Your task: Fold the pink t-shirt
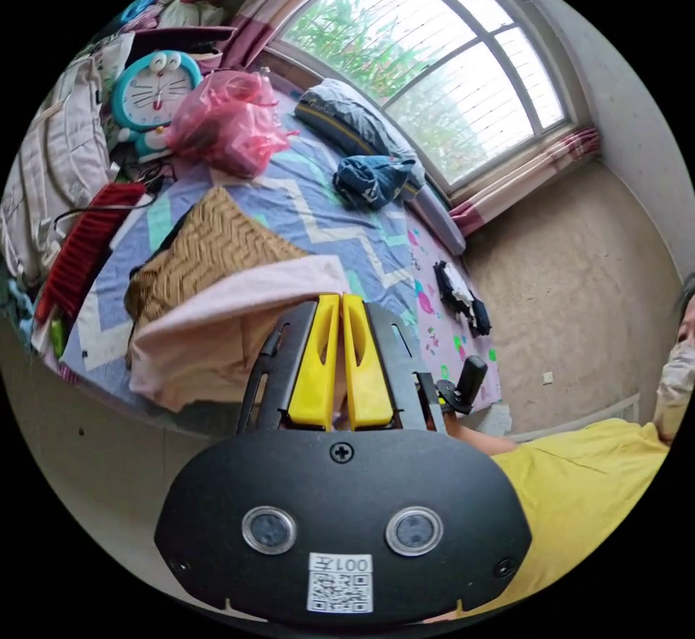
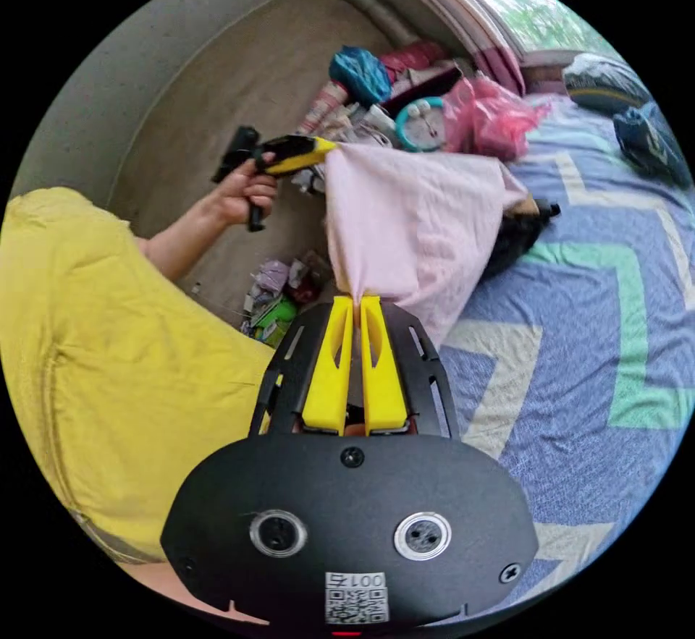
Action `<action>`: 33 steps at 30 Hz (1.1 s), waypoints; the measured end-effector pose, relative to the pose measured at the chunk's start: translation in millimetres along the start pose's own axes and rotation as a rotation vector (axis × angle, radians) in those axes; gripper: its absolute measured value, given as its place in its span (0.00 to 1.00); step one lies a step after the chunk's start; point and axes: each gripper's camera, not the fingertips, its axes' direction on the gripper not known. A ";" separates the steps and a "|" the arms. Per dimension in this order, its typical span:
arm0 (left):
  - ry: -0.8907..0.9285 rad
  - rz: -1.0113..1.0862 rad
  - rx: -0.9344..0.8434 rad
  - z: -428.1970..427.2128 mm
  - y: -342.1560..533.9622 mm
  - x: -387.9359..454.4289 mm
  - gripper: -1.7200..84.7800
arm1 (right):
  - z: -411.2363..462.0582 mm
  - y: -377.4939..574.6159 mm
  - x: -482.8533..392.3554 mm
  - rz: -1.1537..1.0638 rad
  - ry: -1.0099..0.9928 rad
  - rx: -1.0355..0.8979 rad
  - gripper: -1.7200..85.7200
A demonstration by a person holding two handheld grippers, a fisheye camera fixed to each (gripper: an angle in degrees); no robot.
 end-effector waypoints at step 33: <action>0.067 -0.029 -0.229 -71.3 -176.6 -145.4 0.03 | -0.7 -58.8 -48.5 0.040 -0.089 0.234 0.10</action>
